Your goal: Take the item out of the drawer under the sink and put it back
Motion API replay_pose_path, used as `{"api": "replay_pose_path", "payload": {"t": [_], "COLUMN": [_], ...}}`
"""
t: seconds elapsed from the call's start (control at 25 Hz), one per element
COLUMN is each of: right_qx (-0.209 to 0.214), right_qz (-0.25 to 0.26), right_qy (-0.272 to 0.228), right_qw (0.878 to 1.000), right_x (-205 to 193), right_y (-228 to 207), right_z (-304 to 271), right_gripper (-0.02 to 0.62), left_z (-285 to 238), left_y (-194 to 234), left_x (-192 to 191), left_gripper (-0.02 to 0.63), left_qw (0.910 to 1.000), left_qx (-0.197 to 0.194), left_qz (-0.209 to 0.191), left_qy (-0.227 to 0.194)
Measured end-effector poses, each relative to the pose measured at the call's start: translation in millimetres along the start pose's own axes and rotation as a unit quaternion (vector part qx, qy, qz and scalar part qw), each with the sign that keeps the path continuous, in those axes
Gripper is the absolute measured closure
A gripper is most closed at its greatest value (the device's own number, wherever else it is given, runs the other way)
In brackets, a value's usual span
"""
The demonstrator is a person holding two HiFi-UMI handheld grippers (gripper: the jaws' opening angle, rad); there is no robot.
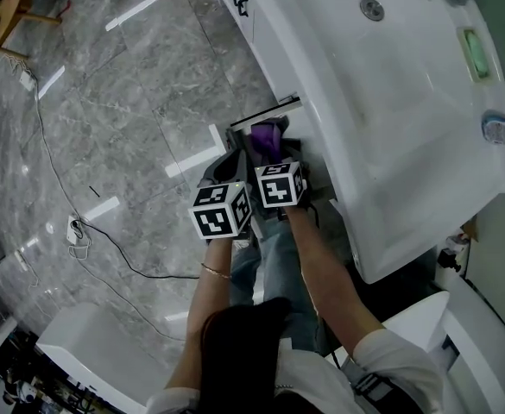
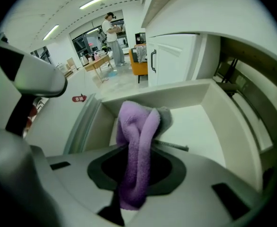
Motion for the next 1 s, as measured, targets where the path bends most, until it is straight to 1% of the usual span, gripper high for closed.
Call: {"api": "replay_pose_path", "payload": {"t": [0.12,0.24,0.32,0.44,0.64,0.8,1.0], "right_qx": [0.007,0.018,0.015,0.015,0.017,0.019,0.023], "right_qz": [-0.006,-0.002,0.006,-0.007,-0.019,-0.033,-0.031], "right_qy": [-0.01,-0.037,-0.051,-0.059,-0.081,-0.095,-0.114], "right_qw": [1.0,0.999,0.999,0.998,0.996,0.995,0.993], "right_x": [1,8,10,11,13,19,30], "right_y": [0,-2,-2,-2,-3,-5,-4], "right_z": [8,22,32,46,77,105,137], "right_gripper": [0.502,0.503,0.503,0.505,0.503,0.503,0.503], "left_z": [3,4,9,15,25,36,57], "left_y": [0,1,3,2,-11,-22,-36], "left_x": [0,1,1,-1,-1,2,9], "left_gripper": [0.603,0.603,0.603,0.603,0.603,0.603,0.603], "left_qw": [1.0,0.9999,0.9999,0.9999,0.9998,0.9999,0.9999], "left_qx": [-0.005,-0.007,-0.004,-0.004,-0.006,-0.009,-0.008], "left_qz": [0.008,0.014,0.012,0.011,-0.006,-0.001,-0.007], "left_qy": [0.0,-0.004,-0.003,0.005,0.016,0.005,0.001]}}
Point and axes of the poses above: the fingertips, and each gripper's own axes: z backward along the fingers, y to its left, x out of its top, the point moved 6 cm from there along z, backward along the fingers, and after that the axes turned 11 degrees about -x, right-handed, at the moved point
